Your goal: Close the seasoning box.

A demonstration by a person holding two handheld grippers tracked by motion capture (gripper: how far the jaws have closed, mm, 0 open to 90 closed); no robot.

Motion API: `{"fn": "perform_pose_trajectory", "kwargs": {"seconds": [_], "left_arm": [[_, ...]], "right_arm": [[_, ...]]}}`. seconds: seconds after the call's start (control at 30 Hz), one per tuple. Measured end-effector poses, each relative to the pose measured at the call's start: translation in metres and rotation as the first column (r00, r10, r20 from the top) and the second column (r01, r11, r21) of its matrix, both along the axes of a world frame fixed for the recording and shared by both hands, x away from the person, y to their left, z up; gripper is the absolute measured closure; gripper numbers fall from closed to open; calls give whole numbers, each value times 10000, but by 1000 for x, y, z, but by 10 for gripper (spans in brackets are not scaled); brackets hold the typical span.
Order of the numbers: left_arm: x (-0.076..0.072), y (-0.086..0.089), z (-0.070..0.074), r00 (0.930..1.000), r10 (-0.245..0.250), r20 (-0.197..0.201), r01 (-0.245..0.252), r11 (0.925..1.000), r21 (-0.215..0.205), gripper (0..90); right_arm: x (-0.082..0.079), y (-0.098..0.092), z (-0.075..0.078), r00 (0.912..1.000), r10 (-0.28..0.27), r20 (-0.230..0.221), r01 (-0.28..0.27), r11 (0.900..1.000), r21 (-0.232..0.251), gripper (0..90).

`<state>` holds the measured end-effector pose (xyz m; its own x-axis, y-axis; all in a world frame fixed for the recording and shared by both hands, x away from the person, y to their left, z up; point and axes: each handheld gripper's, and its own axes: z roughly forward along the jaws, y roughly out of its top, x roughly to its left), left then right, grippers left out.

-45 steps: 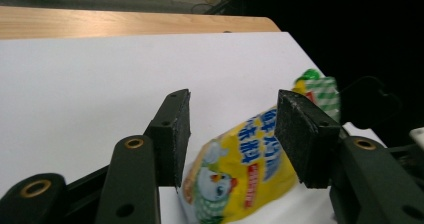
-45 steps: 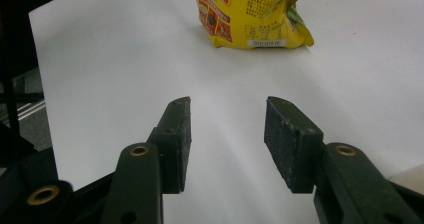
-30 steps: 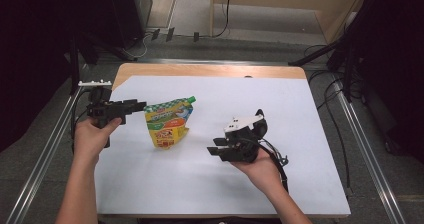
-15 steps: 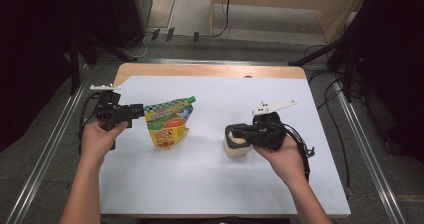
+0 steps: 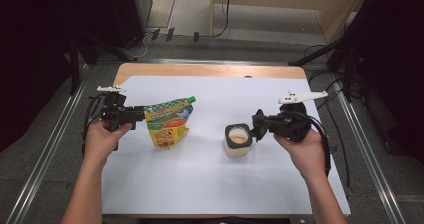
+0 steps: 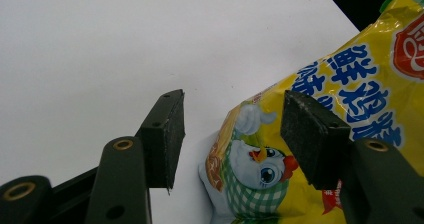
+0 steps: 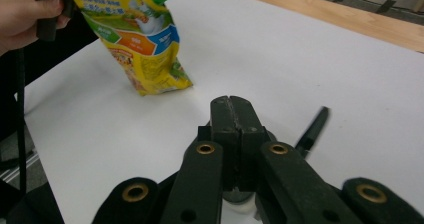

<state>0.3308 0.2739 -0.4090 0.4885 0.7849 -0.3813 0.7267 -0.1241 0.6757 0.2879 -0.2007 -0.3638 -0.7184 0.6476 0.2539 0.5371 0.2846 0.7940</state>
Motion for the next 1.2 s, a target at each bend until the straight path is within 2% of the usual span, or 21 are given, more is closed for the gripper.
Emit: {"fn": "perform_pose_trajectory", "kwargs": {"seconds": [0.23, 0.43, 0.57, 0.67, 0.73, 0.97, 1.2], "left_arm": [[0, 0, 0, 10000, 39, 37, -39, 10000, -12, 437], [0, 1, -1, 10000, 61, -11, -61, 10000, -21, 433], [0, 1, -1, 10000, 66, 0, -66, 10000, -24, 433], [0, 1, -1, 10000, 85, 9, -85, 10000, -24, 433], [0, 2, 0, 10000, 70, 20, -70, 10000, 0, 433], [0, 1, -1, 9999, 109, 25, -109, 9999, -39, 433], [0, 4, 0, 9999, 154, -25, -154, 9999, -78, 430]], "right_arm": [[6, -21, -3, 9974, -726, -23, 726, 9973, -58, 900], [15, -30, -23, 9906, -1270, -501, 1257, 9917, -283, 900], [21, -30, -37, 9876, -1206, -1007, 1207, 9927, -46, 900], [24, -24, -46, 9863, -1113, -1221, 1106, 9938, -126, 900], [24, -21, -49, 9862, -1113, -1228, 1086, 9937, -289, 900], [23, -17, -50, 9863, -1014, -1301, 983, 9947, -300, 900], [22, -6, -52, 9893, -691, -1283, 659, 9974, -295, 900]]}}
